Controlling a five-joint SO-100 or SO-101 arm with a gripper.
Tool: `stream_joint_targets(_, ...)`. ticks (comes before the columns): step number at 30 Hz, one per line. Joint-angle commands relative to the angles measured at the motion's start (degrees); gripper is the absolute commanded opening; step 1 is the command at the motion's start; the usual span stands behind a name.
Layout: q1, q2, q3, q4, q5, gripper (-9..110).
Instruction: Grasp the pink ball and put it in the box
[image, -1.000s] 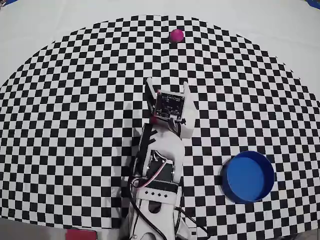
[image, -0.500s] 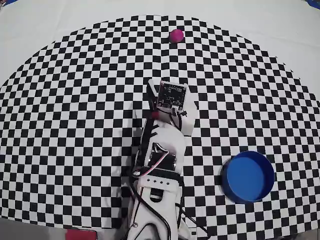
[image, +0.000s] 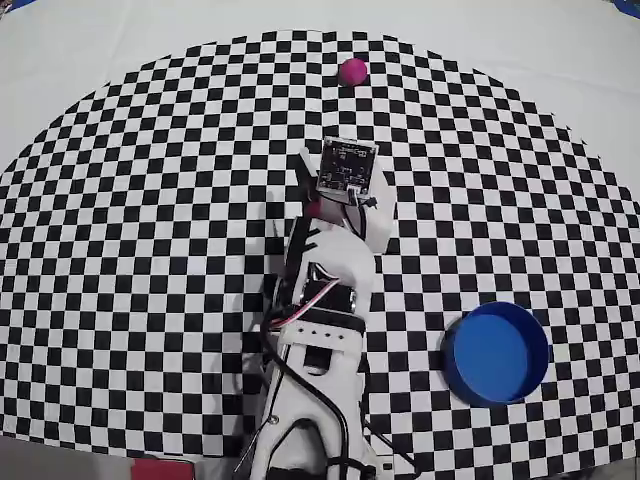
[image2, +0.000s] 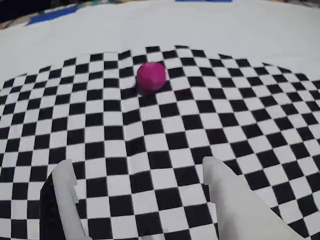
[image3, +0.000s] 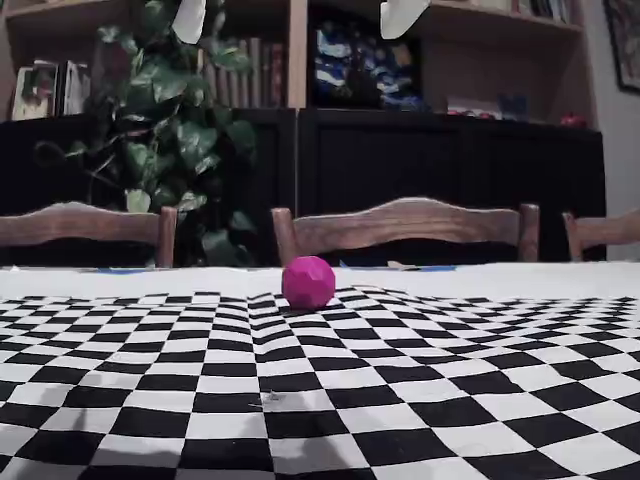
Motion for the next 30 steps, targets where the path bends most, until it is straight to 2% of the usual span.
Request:
stream_joint_targets(1, -0.5, -2.0, -3.9, -1.2, -0.4, 30)
stream_joint_targets(30, -0.4, -29.4, -23.5, -4.8, -0.4, 30)
